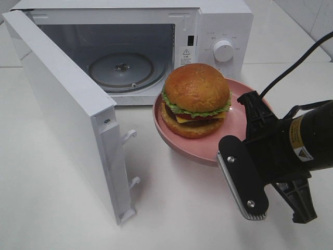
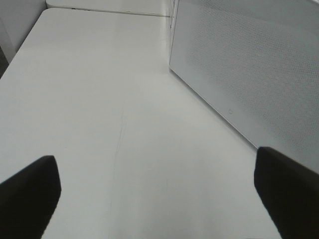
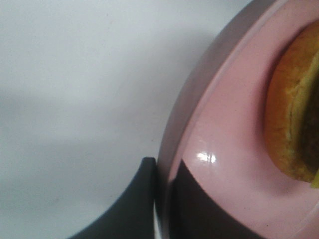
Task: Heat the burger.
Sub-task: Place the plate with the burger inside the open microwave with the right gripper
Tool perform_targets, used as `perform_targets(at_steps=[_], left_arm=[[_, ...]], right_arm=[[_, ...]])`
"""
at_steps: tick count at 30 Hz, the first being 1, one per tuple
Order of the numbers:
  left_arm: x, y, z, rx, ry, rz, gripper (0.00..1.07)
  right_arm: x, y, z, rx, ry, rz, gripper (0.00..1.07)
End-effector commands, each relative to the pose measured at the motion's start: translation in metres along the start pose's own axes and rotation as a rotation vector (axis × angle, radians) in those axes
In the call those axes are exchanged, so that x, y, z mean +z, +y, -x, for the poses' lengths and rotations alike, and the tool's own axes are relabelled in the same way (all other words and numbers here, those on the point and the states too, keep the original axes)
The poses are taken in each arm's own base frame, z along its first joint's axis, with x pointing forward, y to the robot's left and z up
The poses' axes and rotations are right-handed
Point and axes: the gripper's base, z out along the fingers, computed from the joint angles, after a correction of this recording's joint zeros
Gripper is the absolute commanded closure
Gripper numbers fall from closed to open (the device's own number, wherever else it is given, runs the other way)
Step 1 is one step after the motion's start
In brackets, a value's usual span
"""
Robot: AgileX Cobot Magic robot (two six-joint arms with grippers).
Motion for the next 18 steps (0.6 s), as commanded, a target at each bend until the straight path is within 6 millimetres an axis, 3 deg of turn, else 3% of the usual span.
perform_targets(at_steps=[1, 18], left_arm=[[-0.002, 0.000, 0.000, 0.000, -0.028, -0.003, 0.09], [-0.002, 0.000, 0.000, 0.000, -0.028, -0.003, 0.09]], right_arm=[[0.000, -0.006, -0.006, -0.054, -0.055, -0.032, 1.07], [0.002, -0.013, -0.021, -0.201, -0.155, -0.053, 1.07]])
